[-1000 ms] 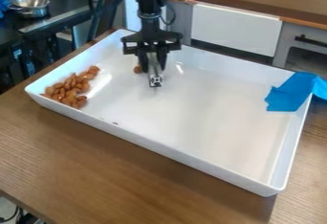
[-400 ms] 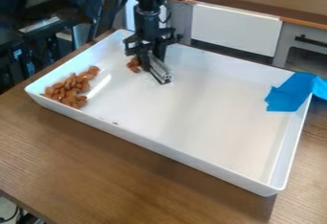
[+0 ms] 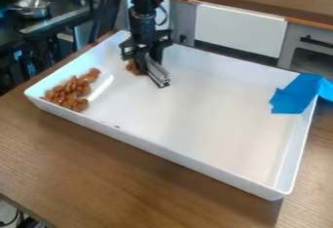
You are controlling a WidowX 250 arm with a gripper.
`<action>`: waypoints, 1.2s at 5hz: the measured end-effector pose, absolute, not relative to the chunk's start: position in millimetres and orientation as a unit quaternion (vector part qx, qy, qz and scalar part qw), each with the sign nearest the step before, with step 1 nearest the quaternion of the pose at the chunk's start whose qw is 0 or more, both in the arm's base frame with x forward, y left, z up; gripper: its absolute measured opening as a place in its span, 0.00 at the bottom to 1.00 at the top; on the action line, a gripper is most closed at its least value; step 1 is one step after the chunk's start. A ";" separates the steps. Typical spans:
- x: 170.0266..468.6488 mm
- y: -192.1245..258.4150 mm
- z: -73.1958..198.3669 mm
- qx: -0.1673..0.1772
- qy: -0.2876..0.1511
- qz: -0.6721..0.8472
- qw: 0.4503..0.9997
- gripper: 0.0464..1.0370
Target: Sweep into pile
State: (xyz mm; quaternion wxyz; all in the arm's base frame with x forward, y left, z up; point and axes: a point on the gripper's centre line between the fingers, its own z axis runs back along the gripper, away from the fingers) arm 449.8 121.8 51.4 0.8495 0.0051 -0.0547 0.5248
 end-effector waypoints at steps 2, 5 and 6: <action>412.3 144.9 49.9 0.000 -0.047 0.534 0.844 0.34; 380.2 125.0 46.6 0.009 -0.036 0.527 0.849 0.34; 380.4 118.5 45.7 0.010 -0.026 0.539 0.842 0.34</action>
